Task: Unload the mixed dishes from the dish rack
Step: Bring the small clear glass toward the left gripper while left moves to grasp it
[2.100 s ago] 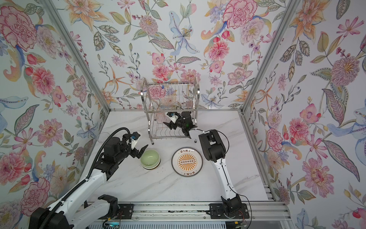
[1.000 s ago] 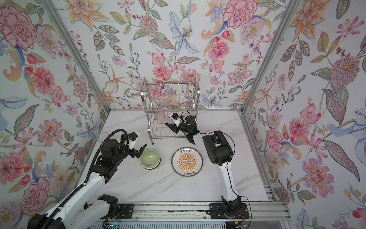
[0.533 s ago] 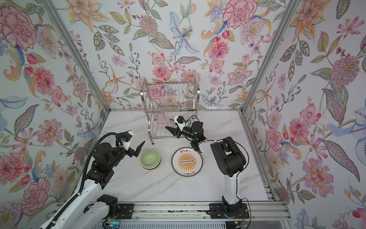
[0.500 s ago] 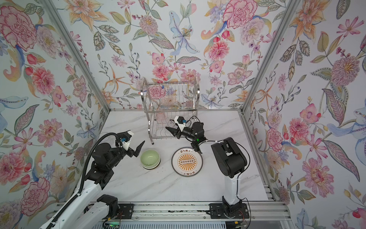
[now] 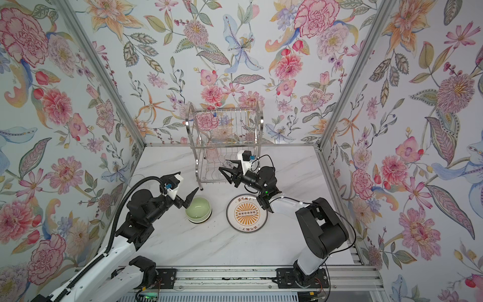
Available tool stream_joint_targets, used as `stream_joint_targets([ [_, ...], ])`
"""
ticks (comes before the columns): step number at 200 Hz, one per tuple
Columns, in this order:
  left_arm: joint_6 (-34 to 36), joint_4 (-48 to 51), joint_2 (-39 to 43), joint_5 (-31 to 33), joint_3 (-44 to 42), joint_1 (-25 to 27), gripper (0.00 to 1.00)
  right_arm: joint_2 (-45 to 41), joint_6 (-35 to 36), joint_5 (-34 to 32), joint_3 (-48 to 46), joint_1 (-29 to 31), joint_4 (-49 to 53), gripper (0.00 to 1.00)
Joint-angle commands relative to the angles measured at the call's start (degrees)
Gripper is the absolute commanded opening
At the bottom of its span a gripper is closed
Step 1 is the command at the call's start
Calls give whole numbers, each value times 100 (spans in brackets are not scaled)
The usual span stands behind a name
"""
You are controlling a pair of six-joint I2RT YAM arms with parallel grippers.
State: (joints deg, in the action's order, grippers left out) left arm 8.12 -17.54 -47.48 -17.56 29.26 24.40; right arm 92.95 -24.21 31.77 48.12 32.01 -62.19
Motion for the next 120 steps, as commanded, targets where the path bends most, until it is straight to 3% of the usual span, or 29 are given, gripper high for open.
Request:
stream_joint_targets([
  [1, 179, -418, -199, 306, -29, 372, 99, -294, -1745, -408, -181, -11, 38, 0],
  [30, 209, -862, -583, 413, -5, 776, 96, -487, -3188, -875, -370, 15, -7, 0],
  [51, 164, -1287, -904, 418, 21, 981, 95, -633, -3752, -1047, -435, 59, 173, 0],
  [78, 164, -1606, -1371, 323, 196, 1186, 91, -905, -4028, -1110, -424, 69, 996, 0],
  [120, -215, -2686, -2005, 13, 212, 1201, 85, -1270, -4224, -1111, -601, 77, 1296, 0],
])
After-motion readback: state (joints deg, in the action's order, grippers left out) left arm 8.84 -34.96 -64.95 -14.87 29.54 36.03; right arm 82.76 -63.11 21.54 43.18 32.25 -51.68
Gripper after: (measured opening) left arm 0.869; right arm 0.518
